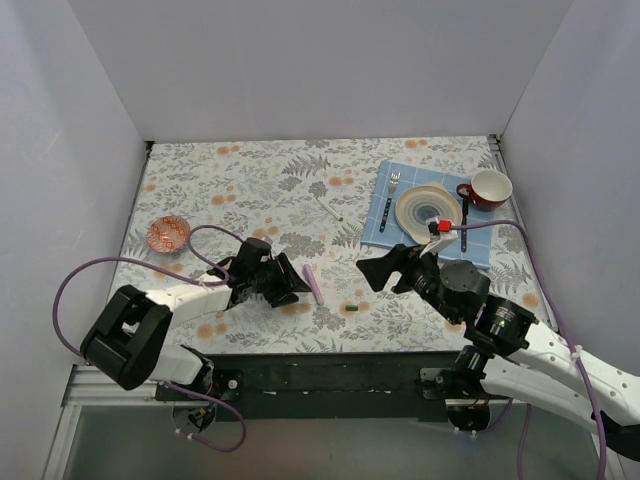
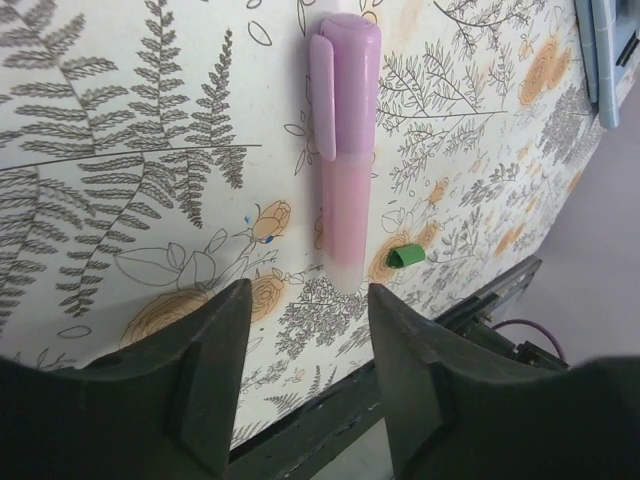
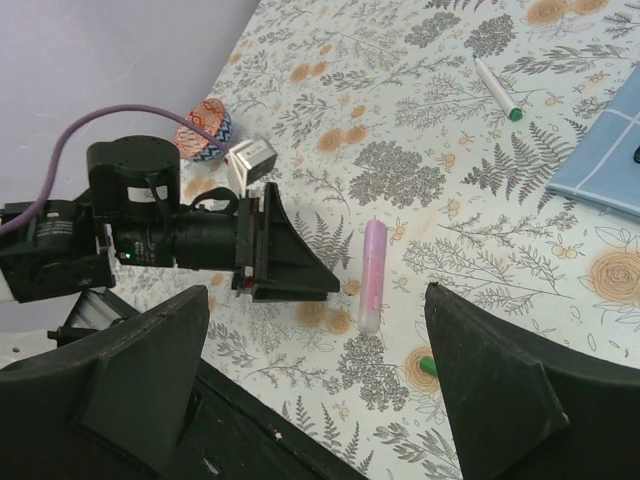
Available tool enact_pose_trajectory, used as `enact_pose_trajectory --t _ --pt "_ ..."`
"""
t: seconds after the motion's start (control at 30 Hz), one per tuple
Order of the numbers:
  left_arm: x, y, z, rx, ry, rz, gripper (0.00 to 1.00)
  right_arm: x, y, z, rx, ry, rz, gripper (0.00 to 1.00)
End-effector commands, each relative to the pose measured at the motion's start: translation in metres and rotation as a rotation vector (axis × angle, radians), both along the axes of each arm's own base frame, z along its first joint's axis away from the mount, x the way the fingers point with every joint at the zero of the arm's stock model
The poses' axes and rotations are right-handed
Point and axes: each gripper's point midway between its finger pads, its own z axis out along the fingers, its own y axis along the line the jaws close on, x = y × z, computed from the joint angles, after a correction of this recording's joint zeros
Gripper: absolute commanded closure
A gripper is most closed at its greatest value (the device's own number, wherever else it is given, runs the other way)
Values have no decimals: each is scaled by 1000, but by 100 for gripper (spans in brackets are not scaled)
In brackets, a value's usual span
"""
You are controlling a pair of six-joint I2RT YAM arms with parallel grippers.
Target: Insert the pens into the pen caps
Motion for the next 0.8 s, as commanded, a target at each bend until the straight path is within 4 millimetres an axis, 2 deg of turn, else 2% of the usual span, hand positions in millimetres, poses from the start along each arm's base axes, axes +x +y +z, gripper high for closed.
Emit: enact_pose_trajectory --t 0.0,0.03,0.13,0.17,0.2,0.23,0.27,0.3,0.33,0.37,0.4,0.43,0.47,0.5,0.53,0.57,0.63,0.67,0.73,0.77 --pt "23 12 30 72 -131 56 47 2 -7 7 -8 -23 -25 5" --pt "39 18 40 116 -199 95 43 3 -8 5 -22 -23 -29 5" --pt "61 35 60 220 -300 134 32 10 -9 -4 -100 -45 -45 7" --pt "72 35 78 229 -331 142 29 14 -10 -7 -129 -51 -58 8" --pt "79 36 87 240 -352 138 22 21 -8 -17 -210 -61 -61 9" --pt "83 36 96 252 -380 122 14 28 -7 -6 -225 -79 -72 10" --pt "92 36 112 273 -438 98 2 35 -7 -6 -270 -82 -76 11" --pt "95 35 120 284 -471 80 2 44 2 -19 -352 -72 -48 12" --pt "98 37 128 296 -505 73 2 59 1 -5 -355 -83 -65 14" --pt "103 42 136 336 -553 64 2 68 5 -3 -364 -82 -50 15" --pt "107 45 146 350 -586 73 2 75 21 -17 -383 -47 29 17" --pt "109 49 155 366 -618 81 2 93 15 -18 -394 -44 17 17" --pt "112 57 159 412 -653 81 2 104 18 -13 -384 -46 25 18" --pt "113 62 161 433 -672 86 2 122 23 -27 -394 -21 45 18" --pt "113 64 169 444 -710 85 2 133 25 -32 -423 -37 64 19" --pt "114 69 172 475 -738 74 2 150 33 -50 -454 -20 83 22" --pt "112 82 170 519 -762 105 2 176 32 -67 -489 1 88 28" --pt "109 86 180 508 -805 132 2 196 39 -79 -519 25 99 34" --pt "102 88 178 492 -837 128 2 212 45 -95 -526 66 136 39" --pt "97 89 189 471 -875 127 2 220 51 -120 -551 110 165 43"
